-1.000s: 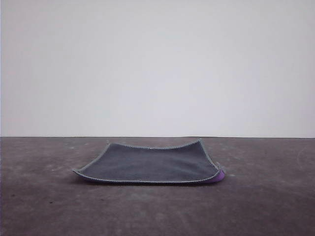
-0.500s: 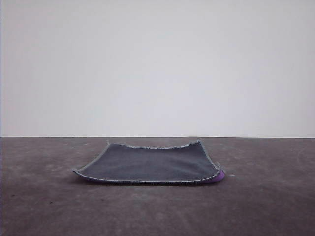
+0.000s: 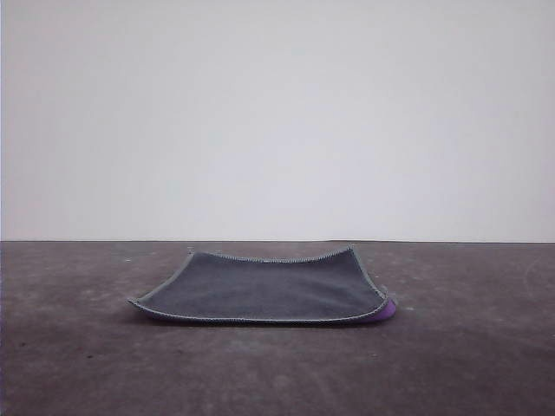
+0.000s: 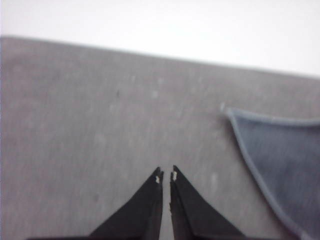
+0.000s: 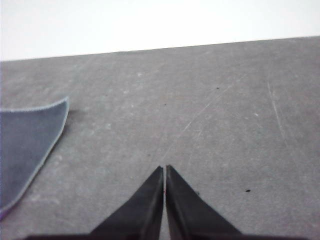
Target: Fold clothes
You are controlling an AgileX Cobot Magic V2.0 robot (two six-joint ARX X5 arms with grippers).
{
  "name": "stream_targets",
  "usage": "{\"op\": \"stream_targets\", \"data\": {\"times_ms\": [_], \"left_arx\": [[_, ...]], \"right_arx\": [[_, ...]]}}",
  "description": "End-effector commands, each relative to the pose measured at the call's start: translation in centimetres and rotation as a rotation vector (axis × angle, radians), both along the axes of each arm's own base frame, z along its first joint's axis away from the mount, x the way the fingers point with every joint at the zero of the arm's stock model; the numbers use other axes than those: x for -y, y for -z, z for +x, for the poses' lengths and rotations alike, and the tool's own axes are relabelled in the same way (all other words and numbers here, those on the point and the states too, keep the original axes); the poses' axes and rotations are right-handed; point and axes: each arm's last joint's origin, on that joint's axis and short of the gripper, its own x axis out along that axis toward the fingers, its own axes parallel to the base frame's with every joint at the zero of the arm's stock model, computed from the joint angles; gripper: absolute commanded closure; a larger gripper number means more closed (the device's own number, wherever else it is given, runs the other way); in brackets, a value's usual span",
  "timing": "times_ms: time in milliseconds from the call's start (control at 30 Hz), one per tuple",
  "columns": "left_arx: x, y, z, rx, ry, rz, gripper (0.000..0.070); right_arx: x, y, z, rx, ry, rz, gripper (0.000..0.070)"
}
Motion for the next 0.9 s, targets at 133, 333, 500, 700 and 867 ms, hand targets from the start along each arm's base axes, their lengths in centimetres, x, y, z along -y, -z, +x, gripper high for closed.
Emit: {"op": "stream_targets", "data": {"times_ms": [133, 333, 500, 700, 867], "left_arx": [[-0.1, -4.2, -0.2, 0.098, -0.068, -0.025, 0.0689], [0.1, -7.4, 1.7, -0.005, -0.022, -0.022, 0.0689], [0.5, -10.0, 5.4, -0.137, 0.072, -0.018, 0.0689], [1.0, -11.8, 10.6, -0.240, 0.197, -0.007, 0.0689], [1.4, -11.3, 14.2, -0.327, 0.291, -0.034, 0.0689]], "right_arx": [[0.0, -4.1, -0.4, 0.088, 0.012, 0.047, 0.0697], [0.0, -8.2, 1.1, 0.018, 0.004, 0.061, 0.0697], [-0.3, -10.6, 4.6, -0.110, -0.085, -0.038, 0.0697], [-0.6, -12.6, 9.2, -0.205, -0.176, -0.049, 0.0697], [-0.9, -13.1, 13.0, -0.285, -0.278, -0.013, 0.0697]]}}
